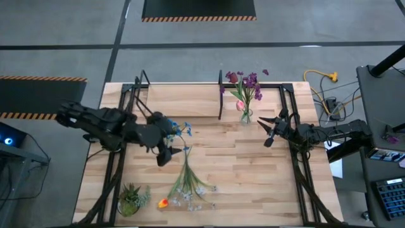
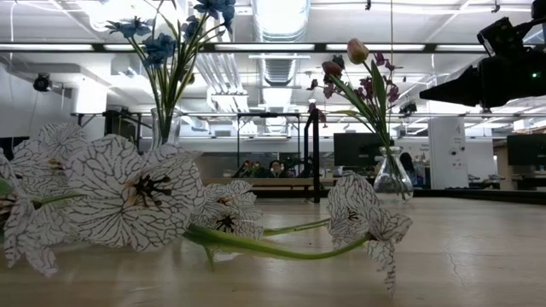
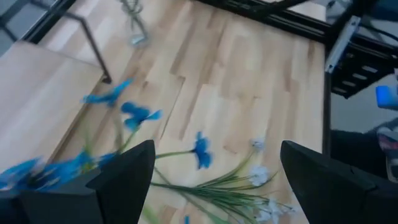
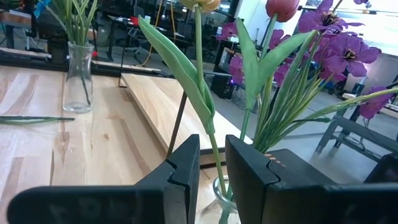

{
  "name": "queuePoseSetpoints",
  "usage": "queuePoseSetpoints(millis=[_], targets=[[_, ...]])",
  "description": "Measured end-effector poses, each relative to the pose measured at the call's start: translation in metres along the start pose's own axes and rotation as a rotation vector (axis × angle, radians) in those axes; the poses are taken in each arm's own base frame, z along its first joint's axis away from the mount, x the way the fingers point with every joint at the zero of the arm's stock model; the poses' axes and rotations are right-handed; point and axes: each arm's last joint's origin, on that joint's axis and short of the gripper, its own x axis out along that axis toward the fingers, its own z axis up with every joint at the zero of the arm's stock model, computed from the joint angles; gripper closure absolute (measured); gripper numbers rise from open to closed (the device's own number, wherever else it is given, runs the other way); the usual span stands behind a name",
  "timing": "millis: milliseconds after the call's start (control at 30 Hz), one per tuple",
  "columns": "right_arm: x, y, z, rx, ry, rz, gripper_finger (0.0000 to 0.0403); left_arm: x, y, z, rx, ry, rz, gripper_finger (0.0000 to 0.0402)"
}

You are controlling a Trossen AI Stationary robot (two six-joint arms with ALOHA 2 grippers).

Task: Pick and place flowers into a vace then onto a shelf
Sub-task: Put the white flowers into the left transparent vase

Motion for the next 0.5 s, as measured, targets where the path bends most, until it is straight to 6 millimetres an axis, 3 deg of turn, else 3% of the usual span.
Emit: queuePoseSetpoints(millis=[200,333,500], targets=[[0.0,0.0,0.0,0.0,0.0,0.0,0.0335,0.008,-0.036,0.017,0.21,-0.012,-0.045,0.0072],[0.0,0.0,0.0,0.0,0.0,0.0,0.0335,0.028,-0.058,0.018,0.392,0.042,-0.03,0.0072],[0.0,0.0,0.0,0.0,0.0,0.0,0.0335,0.056,-0.071,0.013,0.488,0.161,0.046,0.0072]])
